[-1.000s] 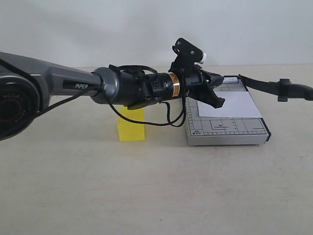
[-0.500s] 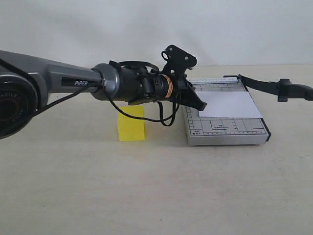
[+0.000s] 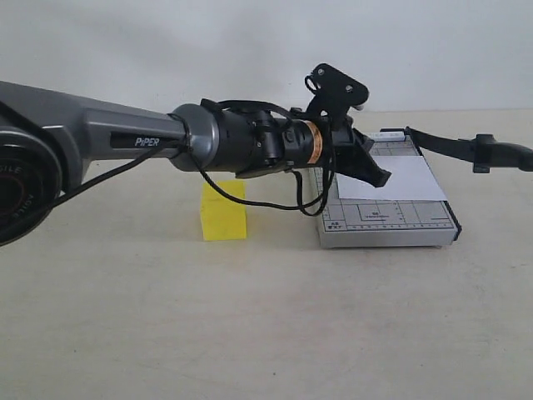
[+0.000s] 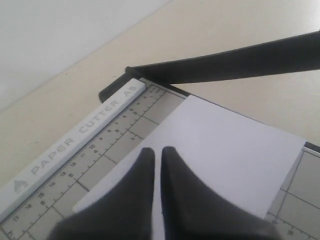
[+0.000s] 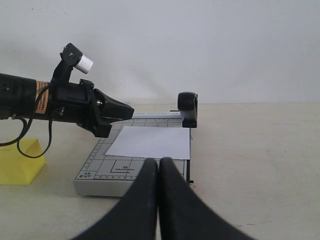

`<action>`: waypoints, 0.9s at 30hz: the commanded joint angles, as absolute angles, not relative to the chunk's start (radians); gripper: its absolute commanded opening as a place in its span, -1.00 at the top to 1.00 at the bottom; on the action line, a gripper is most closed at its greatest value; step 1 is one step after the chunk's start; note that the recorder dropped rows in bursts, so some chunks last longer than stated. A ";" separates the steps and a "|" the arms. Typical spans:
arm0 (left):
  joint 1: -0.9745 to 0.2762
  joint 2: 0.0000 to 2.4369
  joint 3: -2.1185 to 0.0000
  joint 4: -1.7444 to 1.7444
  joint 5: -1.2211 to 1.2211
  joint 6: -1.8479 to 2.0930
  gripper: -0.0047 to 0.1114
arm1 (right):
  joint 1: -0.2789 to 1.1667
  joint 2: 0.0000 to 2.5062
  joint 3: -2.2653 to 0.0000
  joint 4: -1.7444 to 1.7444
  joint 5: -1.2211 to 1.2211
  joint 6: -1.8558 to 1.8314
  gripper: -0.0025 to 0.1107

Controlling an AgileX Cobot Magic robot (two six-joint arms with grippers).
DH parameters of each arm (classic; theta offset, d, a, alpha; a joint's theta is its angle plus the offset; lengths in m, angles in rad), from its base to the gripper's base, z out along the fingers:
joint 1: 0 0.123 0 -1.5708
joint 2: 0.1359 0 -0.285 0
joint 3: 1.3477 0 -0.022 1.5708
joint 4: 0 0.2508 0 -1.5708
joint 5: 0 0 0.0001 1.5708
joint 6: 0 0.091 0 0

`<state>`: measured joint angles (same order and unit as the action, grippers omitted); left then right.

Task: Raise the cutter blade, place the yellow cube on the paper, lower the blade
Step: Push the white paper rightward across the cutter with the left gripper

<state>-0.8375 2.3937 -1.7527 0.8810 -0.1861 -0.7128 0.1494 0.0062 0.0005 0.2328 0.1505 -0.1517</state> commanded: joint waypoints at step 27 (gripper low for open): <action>-0.850 2.406 -1.715 0.887 -0.126 -0.775 0.84 | 0.150 0.000 0.000 0.225 0.146 -0.157 0.96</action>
<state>-0.8450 2.3956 -1.7181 0.8855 -0.1106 -0.7657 0.1494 0.0062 0.0005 0.2328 0.1505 -0.1517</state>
